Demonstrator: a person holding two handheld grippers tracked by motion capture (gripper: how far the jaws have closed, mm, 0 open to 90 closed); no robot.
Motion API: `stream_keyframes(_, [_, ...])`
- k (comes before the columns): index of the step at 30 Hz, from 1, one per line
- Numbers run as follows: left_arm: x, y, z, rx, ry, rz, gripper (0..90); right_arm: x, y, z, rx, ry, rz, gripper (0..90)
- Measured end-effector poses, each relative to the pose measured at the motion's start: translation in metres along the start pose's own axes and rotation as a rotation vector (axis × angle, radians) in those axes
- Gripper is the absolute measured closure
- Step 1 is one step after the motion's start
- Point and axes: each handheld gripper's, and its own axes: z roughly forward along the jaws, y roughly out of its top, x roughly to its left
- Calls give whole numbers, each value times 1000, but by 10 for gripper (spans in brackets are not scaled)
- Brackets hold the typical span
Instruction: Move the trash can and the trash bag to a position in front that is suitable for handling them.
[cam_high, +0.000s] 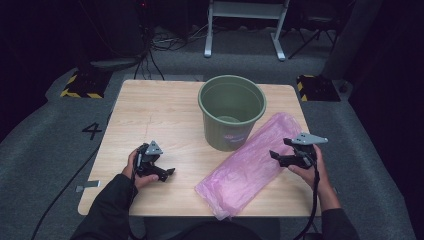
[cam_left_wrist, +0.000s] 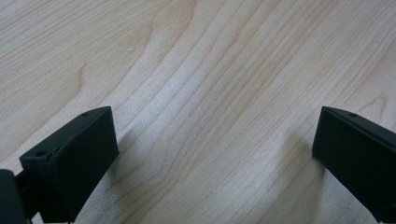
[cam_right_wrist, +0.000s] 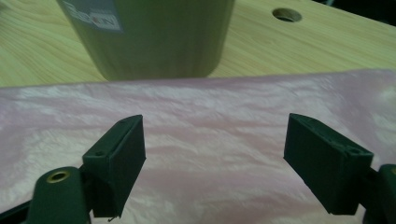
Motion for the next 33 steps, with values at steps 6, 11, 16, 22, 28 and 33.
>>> stream_keyframes(6, [0, 0, 0, 0, 0, 1, 1, 6, 18, 11, -36, 23, 15, 182])
stream_keyframes(11, [0, 0, 0, 0, 0, 0, 1, 13, 31, 25, -40, 38, -21, 178])
stream_keyframes(16, [0, 0, 0, 0, 1, 0, 1, 18, 41, 34, -43, 62, -32, 185])
stream_keyframes(22, [0, 0, 0, 0, 0, 0, 1, 26, 56, 46, -72, 101, -65, 185])
stream_keyframes(28, [0, 0, 0, 0, 0, 1, 1, 31, 64, 57, -51, 105, -97, 179])
stream_keyframes(33, [0, 0, 0, 0, -1, -1, 1, 32, 65, 65, -32, 83, -126, 153])
